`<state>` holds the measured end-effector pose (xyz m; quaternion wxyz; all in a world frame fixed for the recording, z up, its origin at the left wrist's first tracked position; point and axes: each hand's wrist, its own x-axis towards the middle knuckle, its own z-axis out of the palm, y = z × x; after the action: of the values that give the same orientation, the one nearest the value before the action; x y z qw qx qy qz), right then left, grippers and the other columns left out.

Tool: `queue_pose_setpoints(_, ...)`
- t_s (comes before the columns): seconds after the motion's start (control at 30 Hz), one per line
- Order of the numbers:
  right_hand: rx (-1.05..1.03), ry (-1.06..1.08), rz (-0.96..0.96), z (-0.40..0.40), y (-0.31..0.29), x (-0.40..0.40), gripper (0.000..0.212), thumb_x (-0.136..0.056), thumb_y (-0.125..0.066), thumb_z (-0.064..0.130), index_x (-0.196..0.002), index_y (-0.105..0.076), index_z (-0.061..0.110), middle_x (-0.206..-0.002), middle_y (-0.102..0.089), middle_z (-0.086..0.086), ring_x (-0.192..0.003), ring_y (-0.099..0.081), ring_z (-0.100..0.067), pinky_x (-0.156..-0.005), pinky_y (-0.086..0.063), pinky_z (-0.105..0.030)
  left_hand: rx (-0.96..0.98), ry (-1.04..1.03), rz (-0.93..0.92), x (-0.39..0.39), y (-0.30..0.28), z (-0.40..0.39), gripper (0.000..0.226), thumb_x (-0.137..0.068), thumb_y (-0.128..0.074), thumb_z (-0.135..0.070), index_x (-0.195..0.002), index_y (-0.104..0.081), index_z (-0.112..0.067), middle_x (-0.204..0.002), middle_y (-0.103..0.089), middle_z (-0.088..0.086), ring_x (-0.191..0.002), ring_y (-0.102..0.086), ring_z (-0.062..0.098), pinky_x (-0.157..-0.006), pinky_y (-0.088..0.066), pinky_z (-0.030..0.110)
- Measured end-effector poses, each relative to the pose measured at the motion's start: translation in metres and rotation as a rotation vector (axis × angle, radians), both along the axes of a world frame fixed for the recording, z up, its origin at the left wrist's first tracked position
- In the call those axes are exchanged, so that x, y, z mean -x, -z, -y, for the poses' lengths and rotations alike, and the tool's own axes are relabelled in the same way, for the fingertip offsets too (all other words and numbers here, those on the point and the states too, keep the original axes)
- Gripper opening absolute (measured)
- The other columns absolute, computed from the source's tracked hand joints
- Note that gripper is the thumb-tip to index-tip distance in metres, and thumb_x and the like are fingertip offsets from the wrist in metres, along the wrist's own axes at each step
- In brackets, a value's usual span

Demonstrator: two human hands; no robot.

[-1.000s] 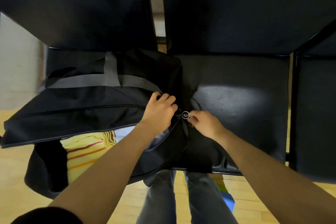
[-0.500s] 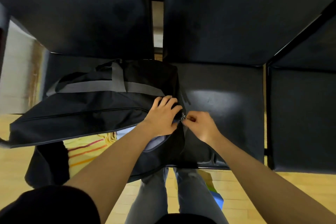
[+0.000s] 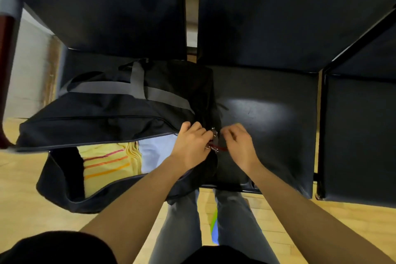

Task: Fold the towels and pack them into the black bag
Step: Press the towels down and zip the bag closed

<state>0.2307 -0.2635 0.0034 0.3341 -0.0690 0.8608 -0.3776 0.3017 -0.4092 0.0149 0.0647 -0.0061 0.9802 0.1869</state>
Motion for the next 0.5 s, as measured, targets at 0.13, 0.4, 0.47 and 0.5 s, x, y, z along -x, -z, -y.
queue_pose_setpoints(0.13, -0.044, -0.306, 0.087, 0.012, 0.012, 0.018, 0.045, -0.095, -0.047, 0.006, -0.137, -0.048, 0.021, -0.132, -0.055, -0.001, -0.122, -0.049, -0.016, -0.109, -0.031, -0.035, 0.067, 0.005, 0.059, -0.002, 0.002, -0.004, 0.024, -0.068, -0.044, -0.024, -0.073, -0.065, -0.013, -0.069, -0.062, 0.000, -0.078, -0.052, 0.022, -0.070, -0.028, 0.032)
queue_pose_setpoints(0.4, -0.082, -0.347, 0.054, 0.003, 0.006, 0.038, 0.009, -0.090, -0.059, 0.011, -0.081, -0.056, 0.011, -0.080, -0.059, -0.006, -0.073, -0.059, -0.022, -0.073, -0.051, -0.043, 0.195, -0.041, 0.129, 0.005, -0.008, -0.026, 0.032, -0.078, -0.055, -0.040, -0.064, -0.067, -0.013, -0.062, -0.060, 0.002, -0.062, -0.055, 0.024, -0.066, -0.027, 0.031)
queue_pose_setpoints(0.47, -0.152, -0.393, -0.013, -0.001, 0.000, 0.044, 0.009, -0.092, -0.057, 0.013, -0.083, -0.055, 0.011, -0.085, -0.054, -0.001, -0.073, -0.056, -0.018, -0.061, -0.046, -0.032, 0.203, -0.098, 0.172, 0.012, -0.010, -0.032, 0.015, -0.062, -0.077, -0.021, -0.064, -0.064, -0.012, -0.058, -0.058, 0.002, -0.054, -0.054, 0.023, -0.063, -0.029, 0.030)
queue_pose_setpoints(0.5, -0.184, -0.413, -0.041, -0.002, -0.002, 0.046, 0.011, -0.092, -0.056, 0.014, -0.082, -0.053, 0.013, -0.086, -0.052, 0.001, -0.073, -0.054, -0.016, -0.056, -0.039, -0.025, 0.188, -0.152, 0.210, 0.017, -0.012, -0.036, 0.026, -0.051, -0.084, -0.013, -0.066, -0.063, -0.012, -0.056, -0.057, 0.002, -0.050, -0.054, 0.022, -0.060, -0.033, 0.030)
